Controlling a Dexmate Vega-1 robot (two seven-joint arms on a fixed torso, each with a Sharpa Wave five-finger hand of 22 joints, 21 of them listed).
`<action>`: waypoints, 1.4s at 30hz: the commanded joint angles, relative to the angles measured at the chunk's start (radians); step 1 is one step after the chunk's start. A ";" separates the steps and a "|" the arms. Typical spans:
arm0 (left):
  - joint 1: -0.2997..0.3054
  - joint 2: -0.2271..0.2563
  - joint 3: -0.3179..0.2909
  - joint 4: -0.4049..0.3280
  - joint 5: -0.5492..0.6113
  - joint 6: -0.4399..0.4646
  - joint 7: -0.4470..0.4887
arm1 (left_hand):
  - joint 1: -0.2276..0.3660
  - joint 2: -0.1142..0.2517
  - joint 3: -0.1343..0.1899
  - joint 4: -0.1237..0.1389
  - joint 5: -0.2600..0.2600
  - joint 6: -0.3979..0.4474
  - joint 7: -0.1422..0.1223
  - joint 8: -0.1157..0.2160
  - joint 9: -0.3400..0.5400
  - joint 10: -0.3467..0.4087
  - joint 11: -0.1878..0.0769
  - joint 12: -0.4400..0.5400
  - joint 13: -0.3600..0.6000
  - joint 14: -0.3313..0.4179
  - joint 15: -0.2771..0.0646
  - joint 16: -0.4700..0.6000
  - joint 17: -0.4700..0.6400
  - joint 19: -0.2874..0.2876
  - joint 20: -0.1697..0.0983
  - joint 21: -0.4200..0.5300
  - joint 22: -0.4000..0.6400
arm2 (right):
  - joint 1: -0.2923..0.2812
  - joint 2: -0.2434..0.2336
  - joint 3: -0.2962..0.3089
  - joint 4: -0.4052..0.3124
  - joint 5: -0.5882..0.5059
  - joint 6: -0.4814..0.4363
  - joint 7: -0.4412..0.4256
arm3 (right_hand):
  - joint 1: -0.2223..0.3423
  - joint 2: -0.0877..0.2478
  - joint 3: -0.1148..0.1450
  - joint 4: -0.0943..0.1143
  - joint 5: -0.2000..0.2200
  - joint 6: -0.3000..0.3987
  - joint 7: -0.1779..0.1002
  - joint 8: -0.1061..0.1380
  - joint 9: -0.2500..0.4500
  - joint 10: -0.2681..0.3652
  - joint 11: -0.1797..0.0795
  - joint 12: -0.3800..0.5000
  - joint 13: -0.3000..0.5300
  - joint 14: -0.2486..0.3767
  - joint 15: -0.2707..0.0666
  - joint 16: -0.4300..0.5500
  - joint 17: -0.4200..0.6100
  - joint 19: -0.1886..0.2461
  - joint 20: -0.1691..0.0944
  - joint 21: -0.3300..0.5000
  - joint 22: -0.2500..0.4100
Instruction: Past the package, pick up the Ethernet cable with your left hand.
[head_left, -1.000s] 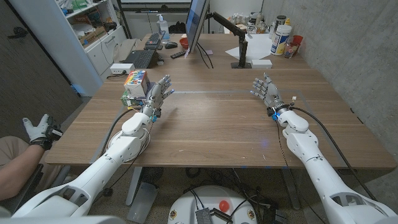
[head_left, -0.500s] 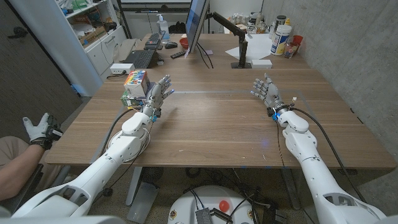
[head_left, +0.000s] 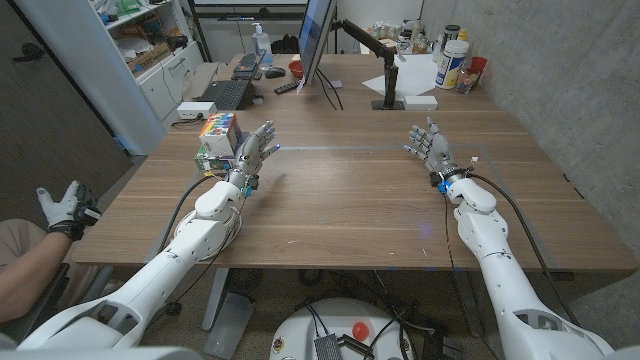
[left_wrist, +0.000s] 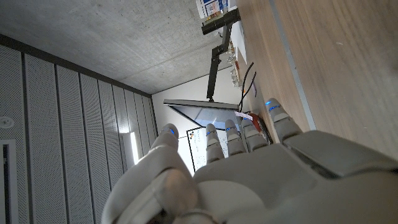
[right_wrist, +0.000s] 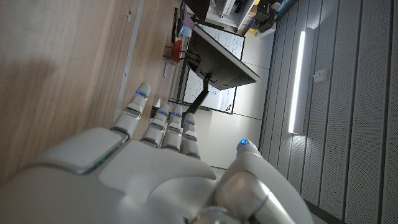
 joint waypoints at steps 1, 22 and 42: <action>0.016 0.019 0.005 -0.039 0.016 0.019 0.022 | 0.005 -0.002 0.009 -0.003 0.005 0.009 0.005 0.004 0.003 0.005 -0.002 0.005 0.000 -0.007 0.002 0.003 0.001 -0.007 0.002 0.006 0.002 | 0.001 0.017 0.018 -0.001 -0.013 -0.007 0.012 | 0.002 -0.007 0.000 0.000 0.007 -0.004 0.002 -0.002 0.005 -0.004 0.002 0.002 0.003 -0.006 -0.005 -0.002 0.003 0.001 -0.006 -0.004 0.005; 0.067 0.056 -0.014 -0.120 0.015 0.037 0.059 | 0.003 -0.003 0.011 -0.004 0.005 0.009 0.002 0.004 0.003 0.006 0.000 0.005 -0.002 -0.009 0.002 0.005 0.001 -0.012 0.002 0.006 0.002 | 0.000 0.020 0.020 -0.008 -0.028 -0.014 0.018 | 0.001 -0.006 -0.001 0.000 0.008 -0.016 0.001 -0.003 0.005 -0.017 0.004 0.000 0.003 -0.024 0.000 -0.003 0.003 -0.005 -0.007 -0.014 0.005; 0.128 0.105 -0.033 -0.228 0.022 0.060 0.097 | 0.003 -0.003 0.013 -0.005 0.006 0.008 0.006 0.004 0.003 0.004 0.000 0.005 -0.004 -0.016 -0.002 0.004 0.000 -0.022 0.002 0.005 0.002 | 0.006 0.021 0.009 0.001 -0.036 -0.006 0.024 | 0.000 -0.005 -0.001 0.000 0.008 -0.020 0.002 -0.002 0.005 -0.018 0.004 0.002 0.003 -0.027 0.000 -0.001 0.003 -0.005 -0.007 -0.019 0.005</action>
